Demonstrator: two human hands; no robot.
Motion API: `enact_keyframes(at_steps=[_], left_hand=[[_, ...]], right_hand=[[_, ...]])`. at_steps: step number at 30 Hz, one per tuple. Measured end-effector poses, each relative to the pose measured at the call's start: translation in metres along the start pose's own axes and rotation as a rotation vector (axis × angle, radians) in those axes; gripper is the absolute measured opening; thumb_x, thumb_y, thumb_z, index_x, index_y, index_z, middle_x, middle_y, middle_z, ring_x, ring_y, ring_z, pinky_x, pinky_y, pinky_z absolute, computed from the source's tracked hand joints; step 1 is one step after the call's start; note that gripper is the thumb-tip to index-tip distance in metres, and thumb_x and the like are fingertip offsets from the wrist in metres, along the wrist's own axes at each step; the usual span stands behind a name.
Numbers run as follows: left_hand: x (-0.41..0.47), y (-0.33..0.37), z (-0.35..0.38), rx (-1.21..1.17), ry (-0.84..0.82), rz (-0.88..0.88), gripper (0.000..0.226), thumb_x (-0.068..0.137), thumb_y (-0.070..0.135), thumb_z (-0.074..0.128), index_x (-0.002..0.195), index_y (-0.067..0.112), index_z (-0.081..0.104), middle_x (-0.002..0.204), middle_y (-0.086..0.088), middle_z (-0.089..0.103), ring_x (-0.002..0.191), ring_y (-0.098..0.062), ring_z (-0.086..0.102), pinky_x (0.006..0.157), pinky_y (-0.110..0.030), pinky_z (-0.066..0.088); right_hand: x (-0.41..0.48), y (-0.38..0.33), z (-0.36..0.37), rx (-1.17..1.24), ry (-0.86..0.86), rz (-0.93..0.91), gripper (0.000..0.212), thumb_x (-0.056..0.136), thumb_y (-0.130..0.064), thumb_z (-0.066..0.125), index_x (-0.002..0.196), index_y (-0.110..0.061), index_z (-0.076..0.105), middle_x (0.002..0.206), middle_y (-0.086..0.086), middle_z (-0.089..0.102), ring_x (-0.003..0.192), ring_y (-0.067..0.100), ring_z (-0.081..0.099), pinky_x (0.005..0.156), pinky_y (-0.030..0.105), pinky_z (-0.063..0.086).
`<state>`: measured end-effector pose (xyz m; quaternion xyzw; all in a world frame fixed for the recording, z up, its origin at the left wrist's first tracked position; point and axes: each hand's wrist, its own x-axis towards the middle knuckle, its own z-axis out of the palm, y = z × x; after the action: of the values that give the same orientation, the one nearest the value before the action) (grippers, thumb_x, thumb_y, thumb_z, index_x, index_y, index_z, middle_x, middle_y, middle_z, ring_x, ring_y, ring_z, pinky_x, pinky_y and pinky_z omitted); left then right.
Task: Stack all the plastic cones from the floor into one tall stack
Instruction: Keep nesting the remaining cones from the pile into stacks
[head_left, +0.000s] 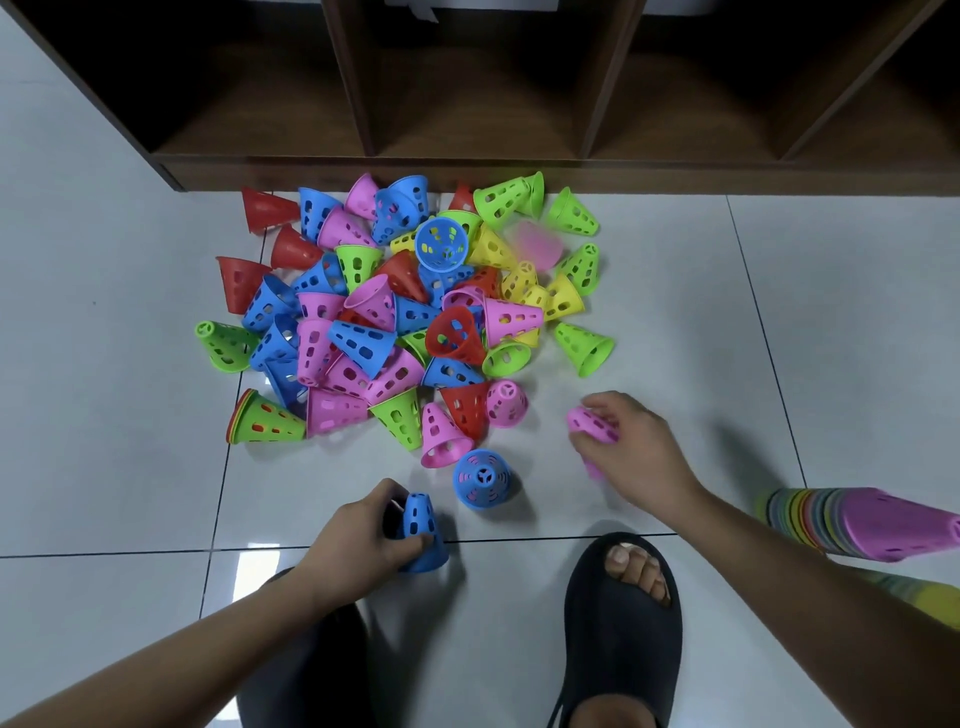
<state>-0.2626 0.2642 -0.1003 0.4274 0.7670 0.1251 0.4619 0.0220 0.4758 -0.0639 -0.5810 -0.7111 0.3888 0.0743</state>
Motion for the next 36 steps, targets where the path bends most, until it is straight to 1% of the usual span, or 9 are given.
enact_keyframes(at_steps=[2, 6, 11, 15, 21, 26, 28, 31, 36], left_hand=[[0.002, 0.001, 0.000, -0.023, -0.012, -0.037, 0.035, 0.081, 0.043, 0.083, 0.104, 0.035, 0.058, 0.086, 0.009, 0.073, 0.077, -0.010, 0.068, 0.069, -0.027, 0.056], [0.006, 0.007, -0.001, -0.076, -0.011, -0.113, 0.028, 0.083, 0.040, 0.080, 0.103, 0.033, 0.061, 0.090, 0.007, 0.075, 0.083, -0.015, 0.071, 0.075, -0.035, 0.060], [0.013, 0.016, -0.011, -0.204, 0.010, -0.151, 0.020, 0.088, 0.043, 0.076, 0.100, 0.032, 0.066, 0.086, 0.006, 0.076, 0.078, -0.014, 0.070, 0.074, -0.035, 0.058], [0.006, 0.028, -0.023, -0.284, 0.050, -0.076, 0.019, 0.091, 0.038, 0.076, 0.104, 0.030, 0.065, 0.088, 0.006, 0.074, 0.074, -0.009, 0.064, 0.073, -0.031, 0.053], [-0.004, 0.045, -0.042, -0.428, 0.197, 0.044, 0.016, 0.097, 0.030, 0.076, 0.107, 0.027, 0.065, 0.098, 0.012, 0.072, 0.090, -0.009, 0.067, 0.079, -0.027, 0.052], [-0.008, 0.058, -0.048, -0.514, 0.294, 0.150, 0.022, 0.099, 0.027, 0.075, 0.115, 0.029, 0.061, 0.110, 0.009, 0.074, 0.101, -0.017, 0.068, 0.083, -0.045, 0.057], [-0.011, 0.063, -0.047, -0.505, 0.317, 0.211, 0.026, 0.096, 0.032, 0.075, 0.117, 0.031, 0.059, 0.110, 0.008, 0.073, 0.101, -0.018, 0.067, 0.080, -0.046, 0.055], [-0.012, 0.070, -0.044, -0.436, 0.306, 0.299, 0.033, 0.093, 0.040, 0.075, 0.119, 0.035, 0.056, 0.112, 0.009, 0.072, 0.105, -0.020, 0.065, 0.078, -0.041, 0.053], [-0.007, 0.074, -0.031, -0.234, 0.265, 0.414, 0.040, 0.093, 0.031, 0.082, 0.124, 0.036, 0.056, 0.115, 0.015, 0.067, 0.107, -0.015, 0.063, 0.079, -0.016, 0.045]], right_hand=[[-0.011, -0.024, 0.005, 0.084, -0.051, -0.039, 0.034, 0.086, -0.031, 0.082, 0.118, -0.030, 0.072, 0.104, -0.016, 0.073, 0.093, -0.004, 0.068, 0.079, 0.001, 0.043], [-0.027, -0.055, 0.018, 0.238, -0.185, -0.124, 0.027, 0.088, -0.031, 0.083, 0.113, -0.034, 0.074, 0.103, -0.015, 0.075, 0.096, 0.003, 0.068, 0.086, 0.017, 0.052], [-0.035, -0.075, 0.028, 0.361, -0.215, -0.163, 0.032, 0.089, -0.031, 0.084, 0.119, -0.035, 0.072, 0.112, -0.018, 0.073, 0.107, 0.003, 0.065, 0.085, 0.010, 0.046], [-0.042, -0.080, 0.033, 0.423, -0.219, -0.176, 0.035, 0.089, -0.028, 0.085, 0.119, -0.035, 0.070, 0.117, -0.021, 0.073, 0.113, 0.004, 0.066, 0.088, 0.012, 0.047], [-0.044, -0.090, 0.032, 0.507, -0.162, -0.179, 0.034, 0.090, -0.026, 0.084, 0.119, -0.036, 0.069, 0.118, -0.018, 0.073, 0.107, 0.008, 0.069, 0.093, 0.025, 0.056], [-0.044, -0.086, 0.036, 0.433, -0.188, -0.194, 0.044, 0.088, -0.019, 0.085, 0.125, -0.034, 0.066, 0.117, -0.017, 0.074, 0.115, 0.006, 0.067, 0.097, 0.027, 0.053], [-0.045, -0.080, 0.039, 0.389, -0.196, -0.194, 0.046, 0.087, -0.015, 0.084, 0.125, -0.033, 0.066, 0.116, -0.017, 0.074, 0.117, 0.006, 0.066, 0.098, 0.028, 0.051], [-0.043, -0.067, 0.047, 0.344, -0.183, -0.137, 0.045, 0.086, -0.009, 0.078, 0.124, -0.032, 0.066, 0.118, -0.015, 0.072, 0.115, 0.004, 0.065, 0.095, 0.025, 0.050], [-0.041, -0.048, 0.057, 0.186, -0.285, 0.099, 0.041, 0.091, -0.012, 0.067, 0.128, -0.028, 0.059, 0.113, -0.011, 0.065, 0.094, 0.004, 0.066, 0.076, 0.017, 0.047]])
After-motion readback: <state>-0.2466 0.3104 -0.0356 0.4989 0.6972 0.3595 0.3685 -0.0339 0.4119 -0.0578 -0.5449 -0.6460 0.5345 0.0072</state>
